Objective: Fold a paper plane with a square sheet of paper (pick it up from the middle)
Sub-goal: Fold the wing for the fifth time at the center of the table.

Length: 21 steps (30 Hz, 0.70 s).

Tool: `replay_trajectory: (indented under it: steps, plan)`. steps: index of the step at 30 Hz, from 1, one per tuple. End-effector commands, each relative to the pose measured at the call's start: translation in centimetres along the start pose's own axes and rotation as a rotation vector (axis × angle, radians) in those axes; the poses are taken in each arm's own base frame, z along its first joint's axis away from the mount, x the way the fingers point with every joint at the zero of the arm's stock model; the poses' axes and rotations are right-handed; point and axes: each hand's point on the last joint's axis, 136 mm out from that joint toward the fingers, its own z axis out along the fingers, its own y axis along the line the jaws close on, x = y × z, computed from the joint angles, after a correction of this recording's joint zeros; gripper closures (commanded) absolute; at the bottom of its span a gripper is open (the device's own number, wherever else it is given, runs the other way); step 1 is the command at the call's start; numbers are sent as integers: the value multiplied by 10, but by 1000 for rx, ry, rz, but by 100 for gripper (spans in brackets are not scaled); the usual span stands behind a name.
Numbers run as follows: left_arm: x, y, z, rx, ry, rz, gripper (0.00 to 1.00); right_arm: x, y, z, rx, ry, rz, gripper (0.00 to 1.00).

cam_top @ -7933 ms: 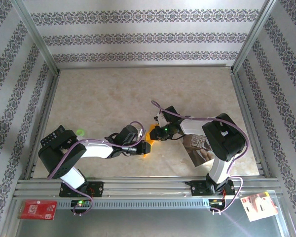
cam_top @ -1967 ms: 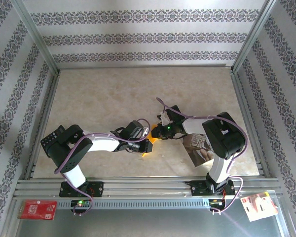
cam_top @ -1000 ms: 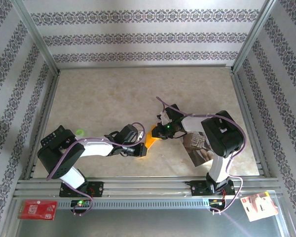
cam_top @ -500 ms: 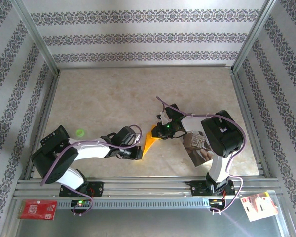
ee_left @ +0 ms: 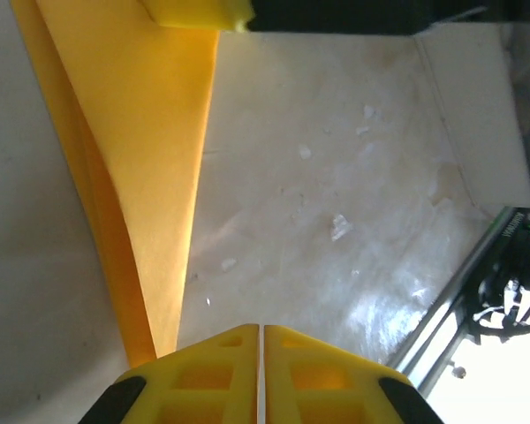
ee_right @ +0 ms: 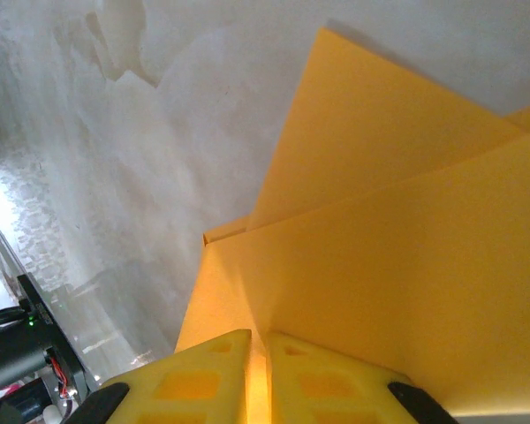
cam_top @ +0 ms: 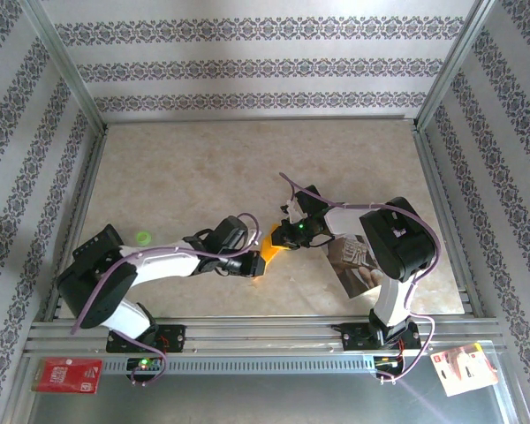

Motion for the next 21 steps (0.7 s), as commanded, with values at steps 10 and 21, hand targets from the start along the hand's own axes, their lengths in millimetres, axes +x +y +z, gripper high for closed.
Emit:
replay_trajectory:
  steps: [10,21]
  plan:
    - [12,40,24,-80,52,-38,96,13,-49,11,177,27,59,82]
    - [42,60,28,-40,92,-157,100,-12,18,-14,2,-29,-38,77]
